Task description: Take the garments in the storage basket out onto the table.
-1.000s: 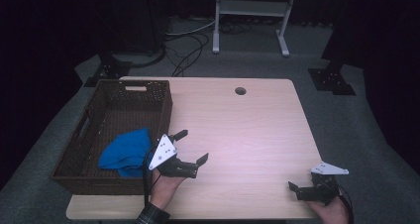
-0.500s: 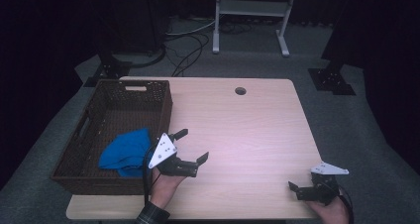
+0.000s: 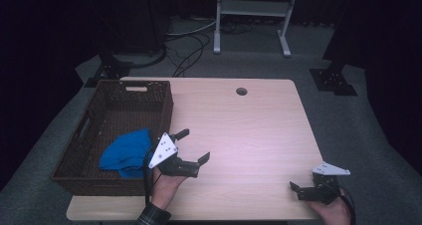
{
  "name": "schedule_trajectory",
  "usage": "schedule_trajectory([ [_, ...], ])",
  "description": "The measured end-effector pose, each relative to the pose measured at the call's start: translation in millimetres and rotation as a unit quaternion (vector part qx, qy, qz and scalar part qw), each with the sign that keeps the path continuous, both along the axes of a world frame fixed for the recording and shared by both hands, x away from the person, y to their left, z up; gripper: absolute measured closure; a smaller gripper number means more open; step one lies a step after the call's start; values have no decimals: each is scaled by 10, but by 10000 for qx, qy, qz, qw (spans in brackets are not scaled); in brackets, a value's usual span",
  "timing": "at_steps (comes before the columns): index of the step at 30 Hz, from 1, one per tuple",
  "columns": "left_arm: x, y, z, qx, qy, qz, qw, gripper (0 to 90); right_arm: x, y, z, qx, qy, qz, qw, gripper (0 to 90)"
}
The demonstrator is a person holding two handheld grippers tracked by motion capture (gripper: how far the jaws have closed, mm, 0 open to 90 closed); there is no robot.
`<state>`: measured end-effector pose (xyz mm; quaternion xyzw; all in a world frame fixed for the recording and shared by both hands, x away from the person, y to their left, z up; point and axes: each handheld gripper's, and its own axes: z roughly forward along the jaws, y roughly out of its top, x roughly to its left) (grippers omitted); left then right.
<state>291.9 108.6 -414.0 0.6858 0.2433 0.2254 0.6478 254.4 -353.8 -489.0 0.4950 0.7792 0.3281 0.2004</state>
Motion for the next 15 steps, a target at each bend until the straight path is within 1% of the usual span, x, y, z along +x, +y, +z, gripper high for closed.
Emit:
schedule_trajectory([
  [4,-4,-10,28,46,-38,14,10000,2,3,4,0,-3,-10,30,10000,0],
  [11,19,14,115,66,-99,25,9999,2,0,3,-1,8,-10,35,10000,0],
  [15,27,16,139,82,-101,11,9999,2,-1,1,-1,3,-7,5,10000,0],
])
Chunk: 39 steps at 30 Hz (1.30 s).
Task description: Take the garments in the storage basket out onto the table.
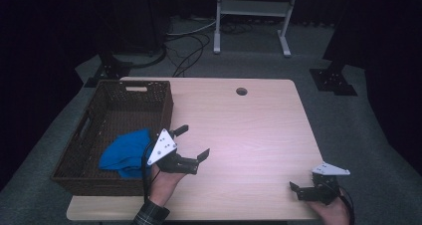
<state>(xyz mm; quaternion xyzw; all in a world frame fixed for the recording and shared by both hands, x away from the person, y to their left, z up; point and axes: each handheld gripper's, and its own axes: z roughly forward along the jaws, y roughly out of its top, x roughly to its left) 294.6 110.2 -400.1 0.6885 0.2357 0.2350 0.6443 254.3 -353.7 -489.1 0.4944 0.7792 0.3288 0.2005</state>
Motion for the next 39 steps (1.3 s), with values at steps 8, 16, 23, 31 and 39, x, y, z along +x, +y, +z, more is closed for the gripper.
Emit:
schedule_trajectory([
  [8,19,1,61,-9,8,-61,10000,2,1,-5,0,3,-6,-34,10000,0],
  [16,44,14,136,36,-61,-183,9998,2,2,-5,-1,-5,-6,-49,10000,0],
  [23,70,43,220,36,-133,-219,9997,2,2,-5,0,3,-6,-57,10000,0],
  [31,128,58,296,44,-165,-286,9994,2,2,-5,0,2,-7,-56,10000,0],
  [39,178,112,371,-7,-266,-302,9992,2,2,-5,-1,0,-8,-55,10000,0],
])
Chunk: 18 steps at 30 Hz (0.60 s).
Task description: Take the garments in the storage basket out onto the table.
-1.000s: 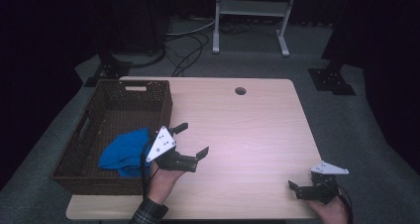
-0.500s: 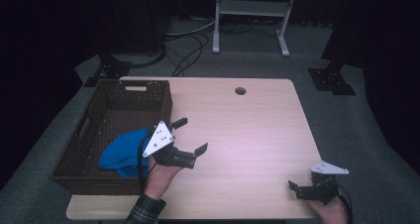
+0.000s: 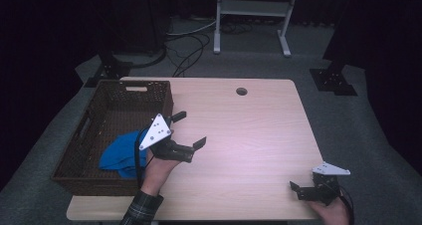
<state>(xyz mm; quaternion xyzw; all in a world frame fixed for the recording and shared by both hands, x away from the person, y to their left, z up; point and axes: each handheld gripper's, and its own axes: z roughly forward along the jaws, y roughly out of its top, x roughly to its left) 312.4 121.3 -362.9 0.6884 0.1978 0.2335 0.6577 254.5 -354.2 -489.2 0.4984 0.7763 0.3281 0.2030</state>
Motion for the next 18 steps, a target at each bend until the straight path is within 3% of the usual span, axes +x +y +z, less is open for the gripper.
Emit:
schedule_trajectory([
  [7,40,36,35,8,21,-130,9999,2,1,-1,-1,11,-7,-15,10000,0],
  [12,74,95,55,-123,106,-115,9998,2,1,-4,0,30,-7,10,10000,0],
  [18,97,105,67,-62,183,-203,9996,2,-2,-4,0,58,-2,79,10000,0],
])
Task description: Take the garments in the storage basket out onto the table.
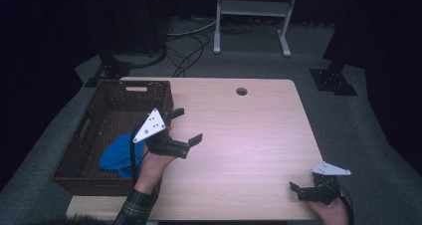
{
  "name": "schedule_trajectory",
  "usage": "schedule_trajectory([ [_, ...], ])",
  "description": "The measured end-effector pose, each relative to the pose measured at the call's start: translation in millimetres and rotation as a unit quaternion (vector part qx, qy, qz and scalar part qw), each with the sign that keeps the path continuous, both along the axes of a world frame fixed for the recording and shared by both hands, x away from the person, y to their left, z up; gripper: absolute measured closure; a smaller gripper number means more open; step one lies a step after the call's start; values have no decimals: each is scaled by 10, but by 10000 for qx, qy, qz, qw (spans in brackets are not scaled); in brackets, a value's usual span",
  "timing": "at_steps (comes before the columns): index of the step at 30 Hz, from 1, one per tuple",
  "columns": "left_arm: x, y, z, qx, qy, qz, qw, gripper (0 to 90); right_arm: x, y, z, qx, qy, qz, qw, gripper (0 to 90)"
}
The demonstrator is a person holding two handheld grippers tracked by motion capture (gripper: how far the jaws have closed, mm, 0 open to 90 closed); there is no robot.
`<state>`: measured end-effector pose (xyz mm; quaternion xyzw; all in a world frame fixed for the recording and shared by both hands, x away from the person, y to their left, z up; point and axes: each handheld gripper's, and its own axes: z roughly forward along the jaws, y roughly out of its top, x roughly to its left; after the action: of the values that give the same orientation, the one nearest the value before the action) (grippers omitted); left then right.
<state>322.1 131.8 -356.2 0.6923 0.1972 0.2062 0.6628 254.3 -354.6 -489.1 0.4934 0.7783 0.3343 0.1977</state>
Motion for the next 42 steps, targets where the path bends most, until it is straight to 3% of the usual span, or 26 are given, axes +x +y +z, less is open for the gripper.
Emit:
schedule_trajectory([
  [21,58,126,24,-43,107,-18,9999,2,11,3,-1,-36,-2,-143,9999,0],
  [42,87,312,25,-123,163,292,9994,2,18,-15,1,53,9,-178,9998,0],
])
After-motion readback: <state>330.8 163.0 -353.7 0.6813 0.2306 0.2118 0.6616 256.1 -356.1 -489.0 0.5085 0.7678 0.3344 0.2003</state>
